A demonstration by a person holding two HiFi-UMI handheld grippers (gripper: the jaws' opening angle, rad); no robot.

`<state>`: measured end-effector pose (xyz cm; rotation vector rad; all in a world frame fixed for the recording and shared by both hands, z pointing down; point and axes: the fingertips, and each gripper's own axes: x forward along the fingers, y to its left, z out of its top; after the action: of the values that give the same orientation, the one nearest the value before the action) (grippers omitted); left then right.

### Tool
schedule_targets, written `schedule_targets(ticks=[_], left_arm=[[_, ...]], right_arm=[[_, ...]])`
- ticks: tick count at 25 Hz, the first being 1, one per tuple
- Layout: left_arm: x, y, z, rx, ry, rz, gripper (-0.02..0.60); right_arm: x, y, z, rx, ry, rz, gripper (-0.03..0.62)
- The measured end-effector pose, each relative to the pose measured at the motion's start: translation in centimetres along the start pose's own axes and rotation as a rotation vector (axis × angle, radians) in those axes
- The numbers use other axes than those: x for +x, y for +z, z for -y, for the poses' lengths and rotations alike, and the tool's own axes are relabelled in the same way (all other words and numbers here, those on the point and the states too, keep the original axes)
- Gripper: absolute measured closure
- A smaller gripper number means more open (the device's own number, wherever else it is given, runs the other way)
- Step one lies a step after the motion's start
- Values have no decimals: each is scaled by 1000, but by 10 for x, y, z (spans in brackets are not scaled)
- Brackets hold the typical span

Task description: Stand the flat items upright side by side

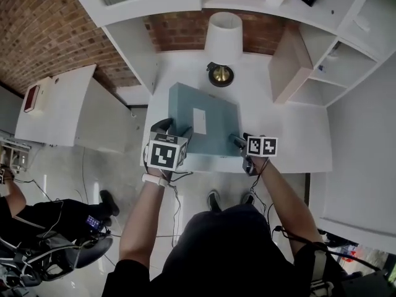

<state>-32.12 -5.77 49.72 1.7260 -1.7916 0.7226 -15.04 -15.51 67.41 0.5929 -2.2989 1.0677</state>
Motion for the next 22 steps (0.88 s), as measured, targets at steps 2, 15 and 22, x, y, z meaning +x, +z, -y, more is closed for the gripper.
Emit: schedule_targets(ticks=[2,15,22], left_arm=[[-5,15,16,48,-8,15,299],[-5,109,184,225,-137,99,299],[2,113,219,274,-48,96,298]], right_arm=[[-6,3,0,-71,-27,-11,313],[-54,4,48,-230,-87,-34,284],[-136,12,28,-298,14,175,298]])
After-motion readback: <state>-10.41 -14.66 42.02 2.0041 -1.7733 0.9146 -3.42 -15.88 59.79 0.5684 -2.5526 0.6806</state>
